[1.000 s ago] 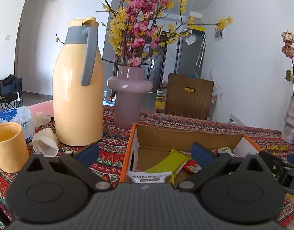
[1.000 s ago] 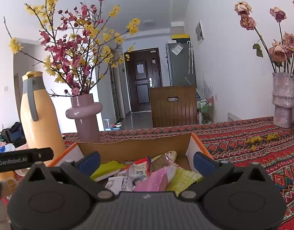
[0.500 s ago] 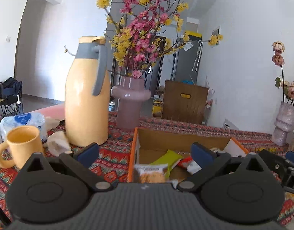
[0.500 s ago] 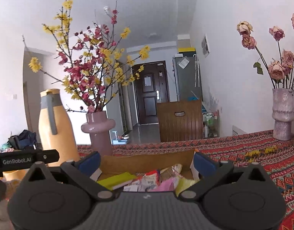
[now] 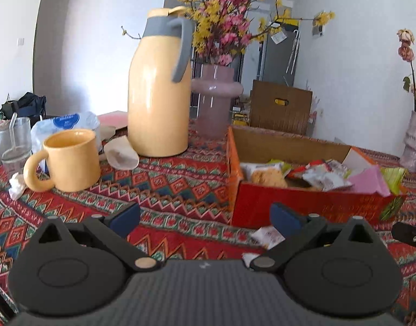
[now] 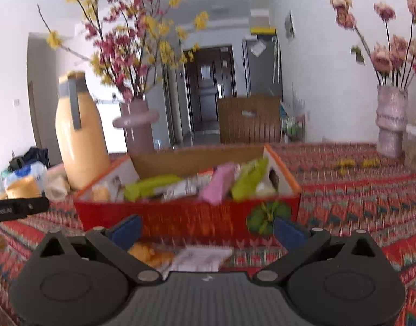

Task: Organize snacks
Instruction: 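Move both tools back to the remaining wrappers in front of the box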

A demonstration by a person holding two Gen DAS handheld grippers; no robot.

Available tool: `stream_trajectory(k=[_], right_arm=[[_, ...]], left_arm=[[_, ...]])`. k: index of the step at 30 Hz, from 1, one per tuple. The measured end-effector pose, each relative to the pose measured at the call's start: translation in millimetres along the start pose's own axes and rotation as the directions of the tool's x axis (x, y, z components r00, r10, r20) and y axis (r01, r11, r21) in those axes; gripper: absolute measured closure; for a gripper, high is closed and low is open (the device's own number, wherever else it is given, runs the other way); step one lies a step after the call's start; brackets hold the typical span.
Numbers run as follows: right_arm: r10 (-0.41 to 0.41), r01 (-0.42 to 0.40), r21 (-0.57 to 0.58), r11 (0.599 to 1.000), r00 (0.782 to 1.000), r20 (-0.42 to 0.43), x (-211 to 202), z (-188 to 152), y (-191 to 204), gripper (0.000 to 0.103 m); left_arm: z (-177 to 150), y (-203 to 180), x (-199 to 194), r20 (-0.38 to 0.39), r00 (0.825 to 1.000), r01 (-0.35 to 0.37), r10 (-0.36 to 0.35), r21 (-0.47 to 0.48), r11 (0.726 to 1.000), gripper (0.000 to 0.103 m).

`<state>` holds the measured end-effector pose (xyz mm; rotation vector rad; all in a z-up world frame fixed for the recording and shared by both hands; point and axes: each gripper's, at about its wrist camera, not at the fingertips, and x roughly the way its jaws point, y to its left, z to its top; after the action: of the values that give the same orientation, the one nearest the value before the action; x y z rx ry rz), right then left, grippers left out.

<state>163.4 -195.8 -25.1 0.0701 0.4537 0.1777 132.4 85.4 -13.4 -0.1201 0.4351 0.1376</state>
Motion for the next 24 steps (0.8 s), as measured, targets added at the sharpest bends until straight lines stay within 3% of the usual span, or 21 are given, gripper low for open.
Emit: stream_trajectory(k=[6, 11, 24], right_arm=[[-0.009, 0.011, 0.031, 0.999, 0.998, -0.069, 16, -14, -5, 0.000], [-0.004, 0.011, 0.059, 0.998, 0.994, -0.114, 26, -20, -9, 0.000], [-0.016, 0.023, 0.057, 0.998, 0.993, -0.120, 28, -22, -8, 0.000]], left_arm=[[-17, 6, 14, -0.036, 0.999, 0.010, -0.010, -0.006, 1.000, 0.000], [-18, 7, 11, -0.021, 0.999, 0.030, -0.030, -0.016, 0.999, 0.000], [-19, 9, 13, -0.026, 0.999, 0.038, -0.039, -0.031, 0.999, 0.000]])
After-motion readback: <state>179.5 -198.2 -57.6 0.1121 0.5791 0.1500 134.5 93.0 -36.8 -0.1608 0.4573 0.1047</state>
